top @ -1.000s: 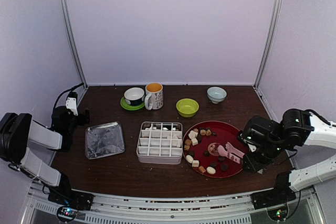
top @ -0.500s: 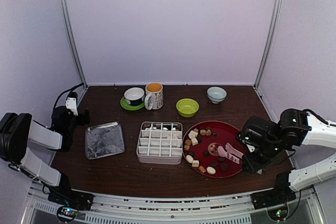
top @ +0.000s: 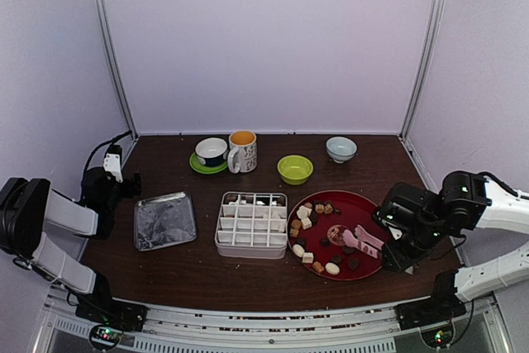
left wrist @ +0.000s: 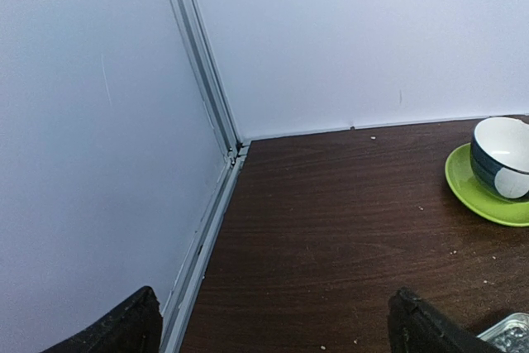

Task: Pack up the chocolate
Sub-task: Pick up the fake chocolate from the plate.

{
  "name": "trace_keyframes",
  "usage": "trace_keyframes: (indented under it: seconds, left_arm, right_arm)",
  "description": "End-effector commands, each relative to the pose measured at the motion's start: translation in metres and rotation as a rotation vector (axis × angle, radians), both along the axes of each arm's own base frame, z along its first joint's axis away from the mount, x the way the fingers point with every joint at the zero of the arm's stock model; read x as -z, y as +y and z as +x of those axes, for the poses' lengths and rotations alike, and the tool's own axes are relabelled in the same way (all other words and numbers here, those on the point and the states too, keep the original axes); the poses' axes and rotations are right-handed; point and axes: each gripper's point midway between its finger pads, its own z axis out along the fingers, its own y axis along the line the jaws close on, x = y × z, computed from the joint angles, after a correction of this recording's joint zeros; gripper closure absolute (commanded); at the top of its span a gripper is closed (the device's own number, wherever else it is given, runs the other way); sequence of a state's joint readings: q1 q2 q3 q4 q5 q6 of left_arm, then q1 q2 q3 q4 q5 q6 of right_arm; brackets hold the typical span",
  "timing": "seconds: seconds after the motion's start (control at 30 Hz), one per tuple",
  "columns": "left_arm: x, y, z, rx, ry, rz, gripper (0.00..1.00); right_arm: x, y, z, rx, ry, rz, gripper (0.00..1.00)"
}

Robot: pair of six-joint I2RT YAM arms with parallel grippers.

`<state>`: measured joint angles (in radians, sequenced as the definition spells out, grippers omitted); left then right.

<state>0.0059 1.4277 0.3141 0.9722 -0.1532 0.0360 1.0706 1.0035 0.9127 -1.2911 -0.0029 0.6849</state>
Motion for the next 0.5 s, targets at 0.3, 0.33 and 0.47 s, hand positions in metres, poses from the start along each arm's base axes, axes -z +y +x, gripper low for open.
trace_keyframes:
  seconds: [0.3,0.33,0.47]
  left_arm:
    - [-0.0178,0.0017,0.0031,0.001,-0.066,0.009,0.02]
    - [-0.0184,0.0017,0.0032,0.001,-0.067,0.010,0.02]
    - [-0.0181,0.0016,0.0031,0.001,-0.066,0.010,0.02]
  right_arm:
    - [-0.0038,-0.0003,-0.0038,-0.008,0.020,0.016,0.66]
    - [-0.0037,0.0001,-0.0039,-0.008,0.022,0.018,0.66]
    - [-0.0027,0.0017,-0.0027,-0.006,0.021,0.016,0.64]
